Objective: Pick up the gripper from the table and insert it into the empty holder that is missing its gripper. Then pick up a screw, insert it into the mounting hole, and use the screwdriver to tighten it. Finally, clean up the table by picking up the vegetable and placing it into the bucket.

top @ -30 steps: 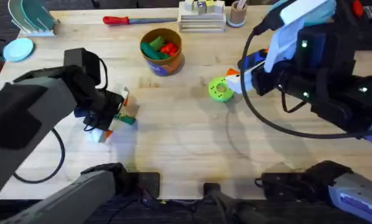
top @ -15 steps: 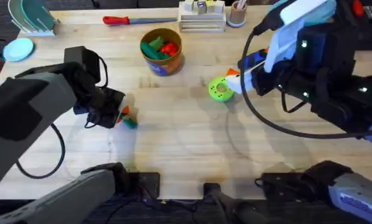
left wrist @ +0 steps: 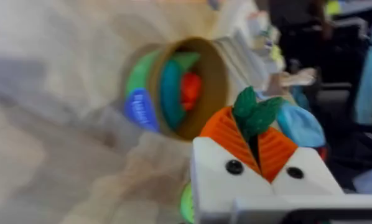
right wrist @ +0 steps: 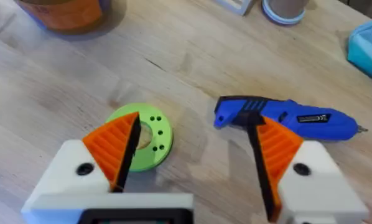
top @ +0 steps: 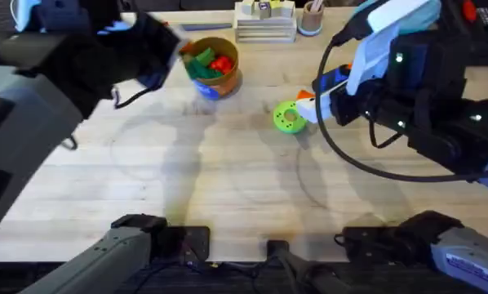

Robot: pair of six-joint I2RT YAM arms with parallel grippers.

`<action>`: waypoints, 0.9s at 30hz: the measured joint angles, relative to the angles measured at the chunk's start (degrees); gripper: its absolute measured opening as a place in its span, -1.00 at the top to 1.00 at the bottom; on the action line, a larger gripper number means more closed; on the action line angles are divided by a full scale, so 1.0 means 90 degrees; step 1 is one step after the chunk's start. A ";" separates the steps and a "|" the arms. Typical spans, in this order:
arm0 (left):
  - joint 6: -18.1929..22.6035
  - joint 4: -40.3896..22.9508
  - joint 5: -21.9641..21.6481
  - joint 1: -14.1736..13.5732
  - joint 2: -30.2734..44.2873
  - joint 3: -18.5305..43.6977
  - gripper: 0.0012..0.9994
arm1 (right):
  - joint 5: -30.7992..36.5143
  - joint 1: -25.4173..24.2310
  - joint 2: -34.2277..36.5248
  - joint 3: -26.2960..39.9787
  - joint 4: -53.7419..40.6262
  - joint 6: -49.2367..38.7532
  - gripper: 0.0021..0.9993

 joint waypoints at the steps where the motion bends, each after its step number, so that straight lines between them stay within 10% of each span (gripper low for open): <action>1: 0.0000 0.0248 0.0019 -0.0173 0.0021 0.0000 0.97 | 0.0000 0.0000 0.0000 0.0000 0.0000 0.0000 -0.98; 5: 0.0021 0.1060 -0.0039 -0.0632 0.0287 0.0002 0.97 | 0.0000 0.0000 0.0000 0.0000 0.0000 0.0001 -0.98; 15: 0.0024 0.2195 -0.0536 -0.0668 0.1551 0.0002 0.94 | 0.0000 0.0000 0.0000 0.0000 -0.0231 0.0001 -0.98; 22: 0.0033 0.2547 -0.0464 -0.0668 0.2034 0.0001 -0.90 | 0.0000 0.0000 0.0002 0.0000 -0.0228 0.0007 -0.98; 27: 0.0071 0.2780 -0.0378 -0.0668 0.1987 0.0001 -0.99 | 0.0000 0.0000 0.0000 0.0000 -0.0231 0.0270 -0.98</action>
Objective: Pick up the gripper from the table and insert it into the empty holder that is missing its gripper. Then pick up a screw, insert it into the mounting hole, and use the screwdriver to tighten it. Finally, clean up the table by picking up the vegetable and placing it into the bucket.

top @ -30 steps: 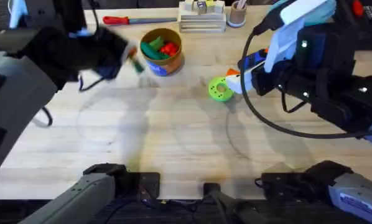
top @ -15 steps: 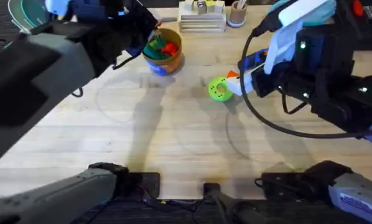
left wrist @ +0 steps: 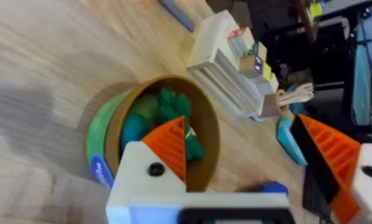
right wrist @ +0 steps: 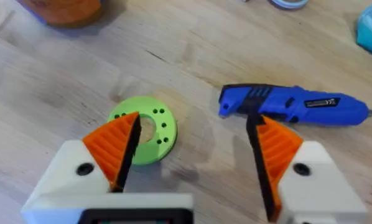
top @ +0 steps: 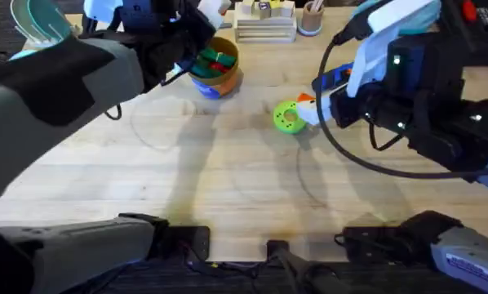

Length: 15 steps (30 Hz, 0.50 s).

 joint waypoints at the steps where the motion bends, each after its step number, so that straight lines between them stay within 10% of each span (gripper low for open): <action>1: 0.0293 0.0018 0.0229 0.0000 -0.0157 0.0002 -0.99 | -0.0001 -0.0002 0.0002 0.0028 -0.0125 0.0249 -0.99; 7: 0.1368 -0.0530 0.0812 -0.0002 -0.0854 0.0251 -0.99 | -0.0020 -0.0091 0.0000 0.0998 -0.1839 0.0398 -0.98; 15: 0.3326 -0.3085 0.1084 -0.0002 -0.2564 0.0616 -0.99 | -0.0022 -0.0447 -0.0130 0.3159 -0.4624 0.0420 -0.98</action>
